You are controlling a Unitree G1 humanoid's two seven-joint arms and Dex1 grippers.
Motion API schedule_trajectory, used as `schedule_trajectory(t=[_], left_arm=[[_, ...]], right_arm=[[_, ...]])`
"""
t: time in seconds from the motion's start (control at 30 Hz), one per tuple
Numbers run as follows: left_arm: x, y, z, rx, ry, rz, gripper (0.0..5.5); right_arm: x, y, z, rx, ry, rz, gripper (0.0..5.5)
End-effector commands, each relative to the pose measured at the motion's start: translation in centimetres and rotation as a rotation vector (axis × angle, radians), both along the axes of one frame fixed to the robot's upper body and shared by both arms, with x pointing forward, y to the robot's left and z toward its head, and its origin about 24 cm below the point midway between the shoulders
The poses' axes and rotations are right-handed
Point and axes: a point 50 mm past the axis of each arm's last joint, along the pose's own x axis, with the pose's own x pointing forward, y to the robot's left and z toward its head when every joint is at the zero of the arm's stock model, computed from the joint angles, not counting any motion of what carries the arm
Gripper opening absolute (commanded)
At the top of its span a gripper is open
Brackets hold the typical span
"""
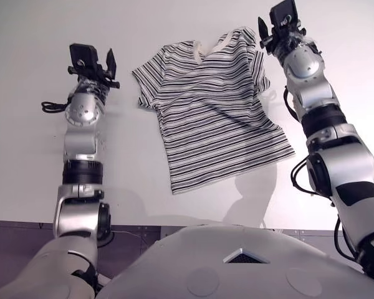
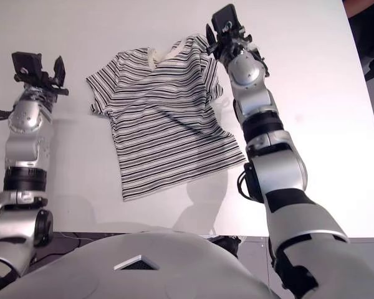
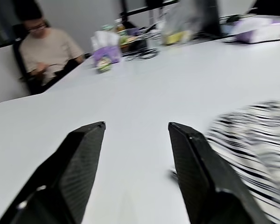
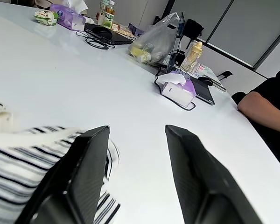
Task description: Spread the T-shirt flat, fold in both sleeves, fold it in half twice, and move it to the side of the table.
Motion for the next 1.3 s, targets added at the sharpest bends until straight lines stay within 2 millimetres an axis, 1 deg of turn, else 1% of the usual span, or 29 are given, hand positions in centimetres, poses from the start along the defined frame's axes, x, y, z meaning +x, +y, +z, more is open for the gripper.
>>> schedule_trajectory(t=[0.03, 0.07, 0.1, 0.17, 0.23, 0.3, 0.33, 0.37, 0.43, 0.47, 0.57, 0.63, 0.67, 0.73, 0.8, 0.83, 0.87, 0.9, 0.93, 0.97, 1.03, 1.1, 1.17, 1.23, 1.27, 1.3], left_arm=[[-10.5, -6.0, 1.7, -0.155, 0.136, -0.445, 2.64], [-11.7, -5.9, 1.8, -0.183, 0.161, -0.443, 2.64], [-12.5, -5.9, 1.9, -0.207, 0.183, -0.443, 2.64], [-13.5, -6.2, 2.2, -0.226, 0.211, -0.465, 2.64], [-14.4, -6.8, 2.2, -0.207, 0.257, -0.507, 2.64], [-15.2, -7.5, 1.0, -0.170, 0.369, -0.547, 2.64], [-15.6, -7.8, 0.5, -0.161, 0.421, -0.559, 2.64], [-15.9, -8.1, 0.0, -0.143, 0.471, -0.567, 2.64], [-16.1, -8.5, -0.9, -0.077, 0.566, -0.609, 2.64], [-16.0, -8.7, -1.6, -0.024, 0.612, -0.624, 2.64], [-15.7, -8.8, -2.6, 0.098, 0.694, -0.646, 2.64], [-16.5, -8.5, -3.0, 0.214, 0.756, -0.719, 2.64], [-17.2, -8.0, -3.0, 0.269, 0.790, -0.769, 2.64], [-18.3, -6.9, -2.7, 0.337, 0.845, -0.864, 2.64], [-19.1, -5.2, -2.2, 0.379, 0.903, -0.920, 2.64], [-19.3, -4.3, -2.1, 0.405, 0.926, -0.940, 2.64], [-19.3, -3.2, -1.9, 0.435, 0.944, -0.955, 2.64], [-18.7, -2.2, -1.7, 0.457, 0.934, -0.953, 2.64], [-18.1, -1.6, -1.6, 0.459, 0.910, -0.938, 2.64], [-17.3, -1.5, -1.4, 0.433, 0.864, -0.912, 2.64], [-16.1, -2.1, -0.9, 0.362, 0.769, -0.888, 2.64], [-15.4, -2.8, 0.0, 0.283, 0.697, -0.885, 2.64], [-15.3, -3.4, 1.1, 0.207, 0.654, -0.911, 2.64], [-15.6, -3.9, 2.2, 0.123, 0.629, -0.942, 2.64], [-15.8, -4.1, 2.5, 0.097, 0.624, -0.949, 2.64], [-16.1, -4.2, 2.7, 0.069, 0.625, -0.947, 2.64]], right_arm=[[-10.3, -8.2, 1.6, -0.134, 0.162, 0.423, 2.17], [-11.7, -9.3, 1.9, -0.169, 0.211, 0.470, 2.17], [-13.1, -10.3, 2.1, -0.196, 0.270, 0.511, 2.17], [-14.9, -11.3, 2.2, -0.211, 0.355, 0.574, 2.17], [-16.2, -10.8, 2.4, -0.192, 0.411, 0.663, 2.17], [-17.1, -9.3, 2.1, -0.171, 0.437, 0.736, 2.17], [-17.3, -8.7, 1.9, -0.172, 0.438, 0.748, 2.17], [-17.1, -8.1, 1.8, -0.163, 0.424, 0.743, 2.17], [-15.8, -7.2, 2.2, -0.117, 0.364, 0.677, 2.17], [-14.8, -6.6, 2.6, -0.082, 0.327, 0.638, 2.17], [-13.1, -5.3, 3.7, 0.015, 0.258, 0.570, 2.17], [-12.1, -4.8, 3.8, 0.029, 0.231, 0.505, 2.17], [-11.5, -5.0, 3.3, 0.003, 0.237, 0.438, 2.17], [-10.4, -5.9, 1.9, -0.080, 0.280, 0.275, 2.17], [-9.9, -6.5, 0.5, -0.119, 0.307, 0.172, 2.17], [-9.8, -6.5, 0.1, -0.123, 0.309, 0.140, 2.17], [-9.7, -6.0, -0.4, -0.134, 0.308, 0.127, 2.17], [-9.7, -5.2, -1.0, -0.126, 0.313, 0.125, 2.17], [-9.6, -4.1, -1.5, -0.121, 0.317, 0.131, 2.17], [-9.1, -2.9, -2.0, -0.108, 0.322, 0.140, 2.17], [-8.0, -1.1, -2.6, -0.092, 0.329, 0.133, 2.17], [-7.3, 0.1, -3.5, -0.089, 0.363, 0.122, 2.17], [-7.1, 0.1, -4.9, -0.110, 0.402, 0.093, 2.17], [-7.0, -1.1, -5.9, -0.115, 0.436, 0.021, 2.17], [-7.0, -1.7, -6.3, -0.121, 0.449, -0.002, 2.17], [-7.1, -2.4, -7.1, -0.152, 0.481, -0.018, 2.17]])
